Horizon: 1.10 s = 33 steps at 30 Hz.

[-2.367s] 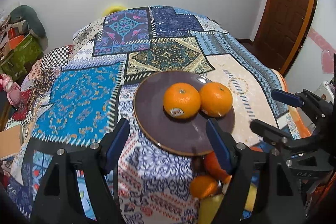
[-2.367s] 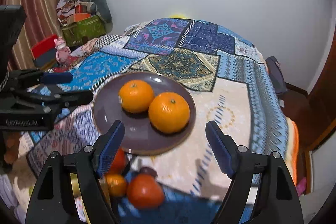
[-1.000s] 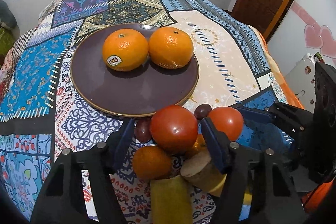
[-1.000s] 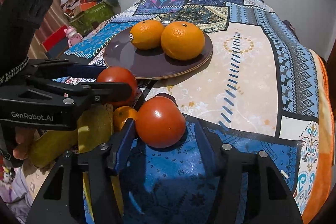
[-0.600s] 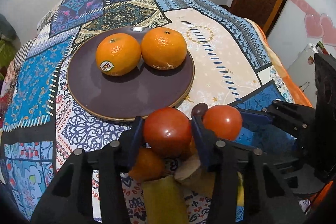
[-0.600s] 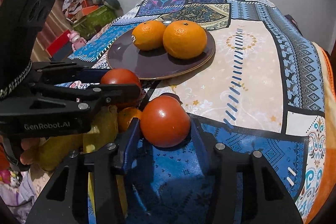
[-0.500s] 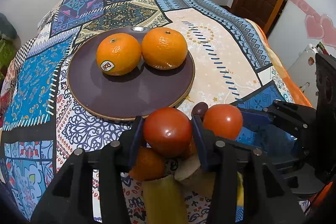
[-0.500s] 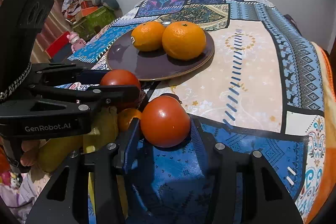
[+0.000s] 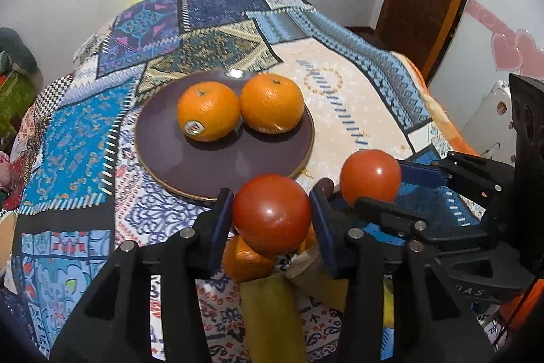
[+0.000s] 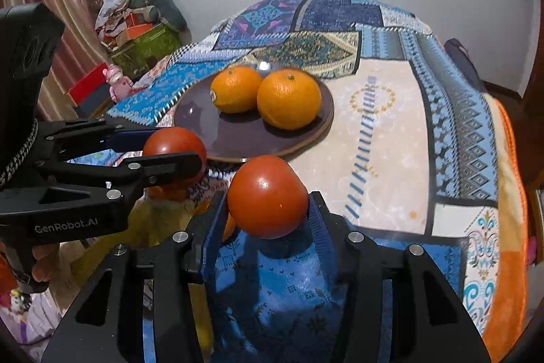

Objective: Organize fruits
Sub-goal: 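Place both red tomatoes on the plate beside the oranges and release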

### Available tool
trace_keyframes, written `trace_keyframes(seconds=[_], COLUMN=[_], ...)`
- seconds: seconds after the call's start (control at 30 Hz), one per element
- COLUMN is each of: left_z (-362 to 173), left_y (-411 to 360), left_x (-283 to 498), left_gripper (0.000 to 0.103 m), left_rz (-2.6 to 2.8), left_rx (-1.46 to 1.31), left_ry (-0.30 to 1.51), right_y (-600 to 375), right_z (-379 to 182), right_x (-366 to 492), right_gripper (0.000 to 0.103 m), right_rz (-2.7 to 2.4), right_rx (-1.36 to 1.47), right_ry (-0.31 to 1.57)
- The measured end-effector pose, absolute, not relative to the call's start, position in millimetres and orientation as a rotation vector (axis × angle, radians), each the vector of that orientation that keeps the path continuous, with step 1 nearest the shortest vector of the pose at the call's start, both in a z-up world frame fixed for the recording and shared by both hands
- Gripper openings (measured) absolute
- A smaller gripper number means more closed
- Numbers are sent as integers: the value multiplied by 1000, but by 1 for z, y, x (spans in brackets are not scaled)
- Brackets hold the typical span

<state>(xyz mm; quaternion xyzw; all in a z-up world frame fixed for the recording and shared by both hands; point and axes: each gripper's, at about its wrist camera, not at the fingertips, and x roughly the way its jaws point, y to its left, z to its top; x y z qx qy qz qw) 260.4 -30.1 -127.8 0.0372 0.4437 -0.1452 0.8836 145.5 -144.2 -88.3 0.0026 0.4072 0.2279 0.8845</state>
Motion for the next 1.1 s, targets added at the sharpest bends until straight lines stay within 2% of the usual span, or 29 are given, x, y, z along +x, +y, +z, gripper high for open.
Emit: trace_keyframes(seconds=[0.53,1.1], left_z=[-106,-125], left_y=[16,33], left_x=[271,310], left_gripper=[45,45], left_rz=[-216,-196], left_rx=[33,57], left_ry=[870,886], right_y=[-116,-84], right_z=[-67,-91], right_x=[173,211], right_gripper=[45,45], right_rz=[483,530], right_rx=[-27,-91], right_ry=[789,872])
